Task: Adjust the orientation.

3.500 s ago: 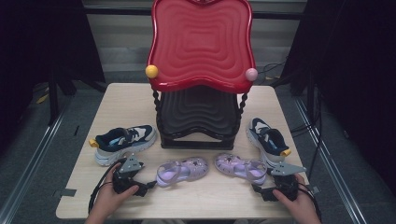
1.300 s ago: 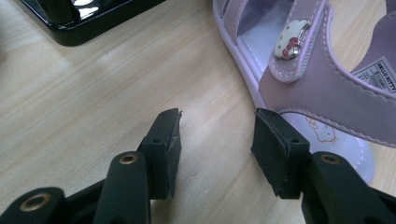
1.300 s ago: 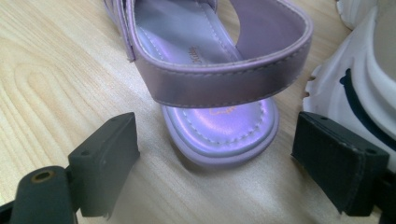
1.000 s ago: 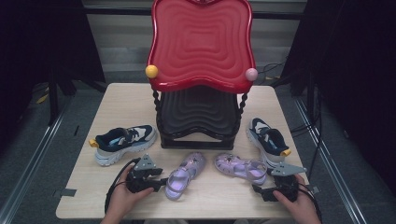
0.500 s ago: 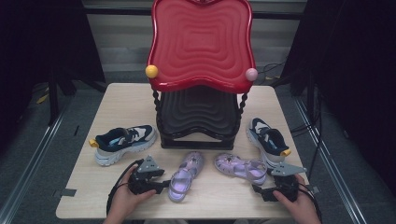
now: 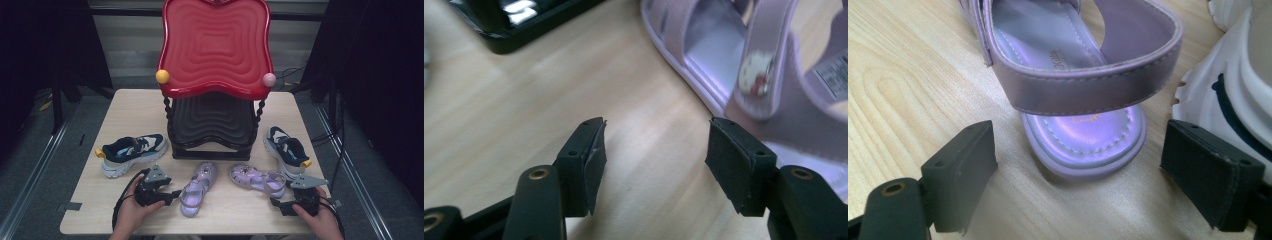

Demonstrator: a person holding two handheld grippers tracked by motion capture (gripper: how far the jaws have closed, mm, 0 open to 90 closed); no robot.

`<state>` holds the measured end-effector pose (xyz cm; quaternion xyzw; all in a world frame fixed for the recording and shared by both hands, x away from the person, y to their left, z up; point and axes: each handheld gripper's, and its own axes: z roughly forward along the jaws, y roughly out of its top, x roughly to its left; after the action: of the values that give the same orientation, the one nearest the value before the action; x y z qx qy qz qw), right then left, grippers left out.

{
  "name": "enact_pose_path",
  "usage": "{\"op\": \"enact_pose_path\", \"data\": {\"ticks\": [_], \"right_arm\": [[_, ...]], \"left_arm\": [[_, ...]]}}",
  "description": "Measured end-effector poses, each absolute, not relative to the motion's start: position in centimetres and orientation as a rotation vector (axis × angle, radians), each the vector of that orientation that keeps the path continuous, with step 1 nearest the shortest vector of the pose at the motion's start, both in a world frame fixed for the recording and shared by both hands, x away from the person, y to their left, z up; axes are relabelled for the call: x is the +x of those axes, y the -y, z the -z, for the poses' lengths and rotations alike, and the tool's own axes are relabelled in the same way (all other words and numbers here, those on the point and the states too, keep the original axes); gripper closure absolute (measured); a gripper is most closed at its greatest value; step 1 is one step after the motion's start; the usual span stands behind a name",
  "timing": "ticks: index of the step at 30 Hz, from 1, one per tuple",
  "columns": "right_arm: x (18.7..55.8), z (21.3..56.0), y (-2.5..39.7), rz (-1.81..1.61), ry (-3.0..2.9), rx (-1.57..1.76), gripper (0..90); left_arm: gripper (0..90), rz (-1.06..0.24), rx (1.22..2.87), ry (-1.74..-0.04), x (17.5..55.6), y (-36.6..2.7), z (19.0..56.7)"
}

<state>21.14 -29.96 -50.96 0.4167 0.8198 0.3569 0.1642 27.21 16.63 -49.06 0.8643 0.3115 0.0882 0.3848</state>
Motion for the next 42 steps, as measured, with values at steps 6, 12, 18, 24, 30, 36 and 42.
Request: {"op": "enact_pose_path", "data": {"ticks": [6, 12, 18, 24, 30, 36, 42], "right_arm": [[21.1, 51.0, 30.0, -1.017, -2.336, 1.188, 13.8], [21.1, 51.0, 30.0, -1.017, -2.336, 1.187, 13.8], [21.1, 51.0, 30.0, -1.017, -2.336, 1.188, 13.8], [21.1, 51.0, 30.0, -1.017, -2.336, 1.188, 13.8], [21.1, 51.0, 30.0, -1.016, -2.337, 1.189, 13.8], [21.1, 51.0, 30.0, -1.017, -2.337, 1.189, 13.8], [21.1, 51.0, 30.0, -1.017, -2.336, 1.188, 13.8]], "left_arm": [[39.3, -0.269, 2.104, -0.812, 26.8, -16.7, 46.6], [39.3, -0.271, 2.061, -0.768, 26.0, -15.7, 45.3], [39.4, -0.243, 2.064, -0.759, 25.8, -14.6, 45.9], [39.9, -0.234, 2.069, -0.750, 25.9, -13.9, 46.2], [41.9, -0.263, 2.030, -0.741, 25.9, -13.5, 46.6], [42.0, -0.282, 2.013, -0.703, 25.8, -13.4, 47.0], [44.9, -0.280, 2.050, -0.700, 25.7, -12.7, 47.9]]}}
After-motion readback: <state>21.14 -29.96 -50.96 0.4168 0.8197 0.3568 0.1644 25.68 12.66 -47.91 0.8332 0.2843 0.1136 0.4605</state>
